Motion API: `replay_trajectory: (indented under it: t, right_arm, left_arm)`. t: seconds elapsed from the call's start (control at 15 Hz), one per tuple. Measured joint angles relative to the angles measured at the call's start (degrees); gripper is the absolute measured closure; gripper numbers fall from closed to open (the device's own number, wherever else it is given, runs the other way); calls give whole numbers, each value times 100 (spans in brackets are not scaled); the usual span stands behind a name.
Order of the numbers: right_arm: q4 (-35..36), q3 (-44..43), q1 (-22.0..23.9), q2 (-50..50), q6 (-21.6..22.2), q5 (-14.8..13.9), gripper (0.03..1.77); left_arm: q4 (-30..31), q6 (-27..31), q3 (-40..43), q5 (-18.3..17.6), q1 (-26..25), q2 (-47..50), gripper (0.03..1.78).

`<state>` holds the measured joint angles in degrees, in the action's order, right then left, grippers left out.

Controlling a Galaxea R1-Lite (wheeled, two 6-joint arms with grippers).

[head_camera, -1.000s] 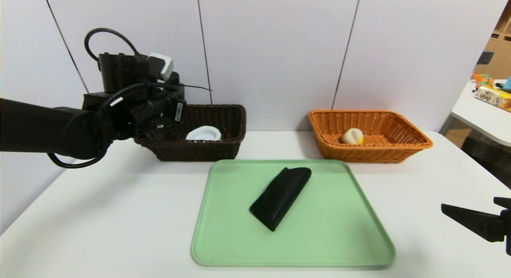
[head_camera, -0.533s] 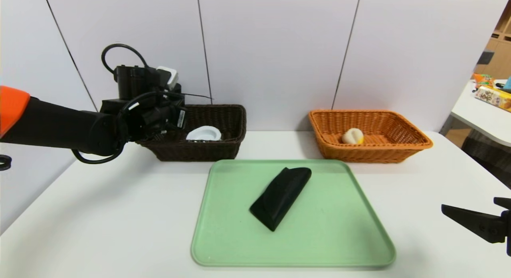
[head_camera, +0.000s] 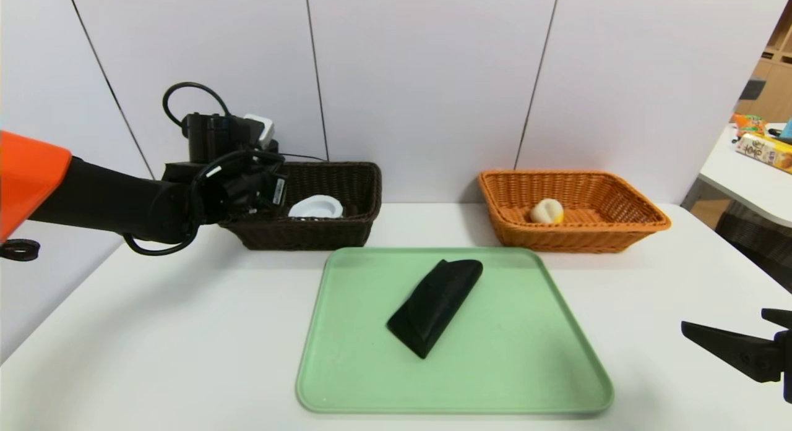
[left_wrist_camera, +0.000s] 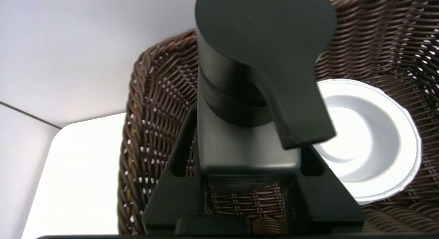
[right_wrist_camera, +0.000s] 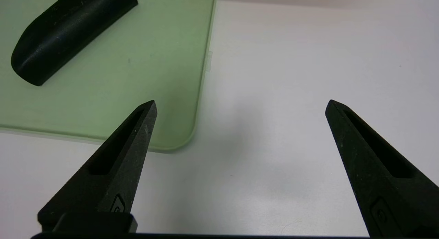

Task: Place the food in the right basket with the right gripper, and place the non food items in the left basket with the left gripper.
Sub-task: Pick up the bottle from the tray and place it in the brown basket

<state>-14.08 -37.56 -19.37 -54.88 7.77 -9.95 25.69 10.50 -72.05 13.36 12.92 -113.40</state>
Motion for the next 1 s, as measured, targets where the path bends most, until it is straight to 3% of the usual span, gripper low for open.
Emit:
replay_trajectory:
  t: [0.4,0.67,1.0]
  right_arm:
    - [2,29,-5,-2,-2,0,10]
    - [2,24,-5,-5,-6,-2,10]
    - [2,20,-5,0,-9,-18,10]
  left_arm:
    - [-13,9,-44,0,0,-68,121]
    - [17,9,-35,6,5,-46,76]
    - [-6,16,13,6,24,133,45]
